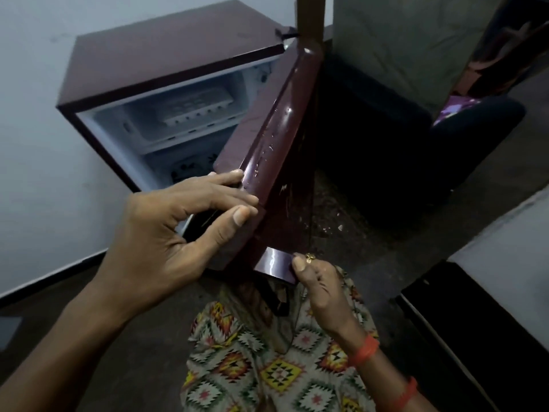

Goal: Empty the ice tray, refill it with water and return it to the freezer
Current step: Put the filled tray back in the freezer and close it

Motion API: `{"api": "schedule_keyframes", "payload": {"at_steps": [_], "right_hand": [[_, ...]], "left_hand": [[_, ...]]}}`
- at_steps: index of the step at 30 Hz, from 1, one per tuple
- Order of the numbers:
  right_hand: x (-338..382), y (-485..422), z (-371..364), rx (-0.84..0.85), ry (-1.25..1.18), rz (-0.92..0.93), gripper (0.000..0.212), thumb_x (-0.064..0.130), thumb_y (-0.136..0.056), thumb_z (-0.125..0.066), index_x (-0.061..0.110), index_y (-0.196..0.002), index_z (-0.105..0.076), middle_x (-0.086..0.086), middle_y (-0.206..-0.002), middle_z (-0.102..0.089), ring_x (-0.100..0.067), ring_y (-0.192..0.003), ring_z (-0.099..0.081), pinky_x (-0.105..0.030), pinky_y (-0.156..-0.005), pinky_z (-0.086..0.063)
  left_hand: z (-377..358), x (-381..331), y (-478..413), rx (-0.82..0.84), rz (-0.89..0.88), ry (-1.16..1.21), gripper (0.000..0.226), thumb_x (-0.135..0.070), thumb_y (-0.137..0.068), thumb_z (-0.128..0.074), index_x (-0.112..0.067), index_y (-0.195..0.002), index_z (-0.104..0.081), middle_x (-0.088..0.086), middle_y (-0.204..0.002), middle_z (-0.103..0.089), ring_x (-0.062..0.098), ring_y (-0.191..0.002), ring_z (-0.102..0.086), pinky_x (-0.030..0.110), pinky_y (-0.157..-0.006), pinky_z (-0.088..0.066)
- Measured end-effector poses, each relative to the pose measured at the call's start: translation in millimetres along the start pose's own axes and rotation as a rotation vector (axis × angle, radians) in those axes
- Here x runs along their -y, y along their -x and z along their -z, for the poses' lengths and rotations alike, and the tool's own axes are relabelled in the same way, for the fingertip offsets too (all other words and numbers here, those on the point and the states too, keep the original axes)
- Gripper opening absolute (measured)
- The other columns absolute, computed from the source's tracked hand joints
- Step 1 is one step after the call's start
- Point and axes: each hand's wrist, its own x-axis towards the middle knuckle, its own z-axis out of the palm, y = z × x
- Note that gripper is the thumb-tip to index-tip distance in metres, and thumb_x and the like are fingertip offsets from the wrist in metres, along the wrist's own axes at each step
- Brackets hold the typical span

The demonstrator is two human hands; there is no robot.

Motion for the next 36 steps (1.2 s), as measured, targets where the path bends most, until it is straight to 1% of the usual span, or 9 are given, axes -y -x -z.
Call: {"api": "schedule_keyframes", "payload": {"at_steps": [3,5,7,10,13,18,25,31,36], "right_hand": [[4,-12,-33,0.051,0.061,-0.015,0.046,0.065,-0.096,-0.046,0.034,-0.061,-0.047,0.015,-0.061,-0.038,0.001,-0.059,-0.038,-0.023,-0.056,-0.029],[0,-22,-54,0.101,0.062,-0.027,0.052,0.066,-0.095,-0.047,0.026,-0.063,-0.050,0.011,-0.063,-0.040,-0.002,-0.061,-0.041,-0.027,-0.057,-0.031],[-1,-33,-75,0.140,0.079,-0.046,0.055,0.066,-0.095,-0.048,0.021,-0.064,-0.048,0.013,-0.062,-0.040,0.001,-0.060,-0.041,-0.023,-0.058,-0.031],[0,-52,-106,0.173,0.096,-0.058,0.047,0.062,-0.095,-0.049,0.029,-0.062,-0.046,0.018,-0.058,-0.042,0.002,-0.057,-0.042,-0.015,-0.057,-0.030],[-1,-72,-134,0.181,0.137,-0.066,0.049,0.065,-0.094,-0.049,0.026,-0.064,-0.051,0.017,-0.060,-0.045,0.001,-0.059,-0.046,-0.020,-0.058,-0.032],[-6,-102,-172,0.168,0.187,-0.074,0.040,0.070,-0.092,-0.047,0.041,-0.065,-0.054,0.019,-0.060,-0.051,0.000,-0.060,-0.050,-0.027,-0.060,-0.038],[-22,-150,-218,0.141,0.250,-0.074,0.040,0.078,-0.089,-0.045,0.049,-0.063,-0.053,0.020,-0.057,-0.052,-0.002,-0.058,-0.051,-0.028,-0.058,-0.038],[-29,-189,-244,0.166,0.271,-0.108,0.048,0.084,-0.085,-0.043,0.040,-0.073,-0.058,0.019,-0.062,-0.050,-0.002,-0.071,-0.054,-0.027,-0.067,-0.043],[-29,-213,-259,0.190,0.289,-0.162,0.062,0.086,-0.082,-0.042,0.029,-0.079,-0.065,0.011,-0.070,-0.055,-0.019,-0.079,-0.065,-0.035,-0.073,-0.050]], "left_hand": [[25,29,9,-0.017,0.013,-0.095,0.016,-0.020,-0.092,-0.068,-0.012,-0.103,-0.077,-0.003,-0.112,-0.074,0.009,-0.123,-0.063,0.032,-0.104,-0.051],[40,43,15,-0.049,0.017,-0.141,0.017,-0.023,-0.094,-0.068,-0.013,-0.104,-0.077,-0.003,-0.113,-0.074,0.009,-0.124,-0.063,0.033,-0.105,-0.051],[52,57,19,-0.075,0.032,-0.189,0.019,-0.025,-0.094,-0.068,-0.012,-0.104,-0.078,-0.003,-0.113,-0.074,0.010,-0.125,-0.062,0.037,-0.106,-0.051],[68,82,22,-0.117,0.053,-0.258,0.019,-0.024,-0.093,-0.067,-0.012,-0.104,-0.077,-0.003,-0.115,-0.073,0.011,-0.126,-0.062,0.040,-0.110,-0.047],[82,107,22,-0.157,0.074,-0.325,0.020,-0.027,-0.094,-0.066,-0.013,-0.104,-0.077,-0.002,-0.117,-0.072,0.013,-0.128,-0.060,0.043,-0.114,-0.043],[100,142,14,-0.205,0.110,-0.387,0.019,-0.028,-0.096,-0.067,-0.015,-0.105,-0.078,-0.003,-0.118,-0.072,0.013,-0.129,-0.059,0.045,-0.116,-0.040],[120,193,-2,-0.291,0.135,-0.397,0.018,-0.021,-0.095,-0.070,-0.010,-0.106,-0.078,0.001,-0.117,-0.073,0.014,-0.127,-0.062,0.037,-0.108,-0.049],[128,230,-17,-0.345,0.139,-0.443,0.019,-0.023,-0.096,-0.069,-0.013,-0.110,-0.078,0.000,-0.120,-0.071,0.018,-0.130,-0.059,0.035,-0.110,-0.047],[131,253,-28,-0.354,0.174,-0.438,0.019,-0.024,-0.097,-0.068,-0.014,-0.109,-0.078,0.000,-0.124,-0.069,0.018,-0.134,-0.055,0.032,-0.114,-0.042]]}}
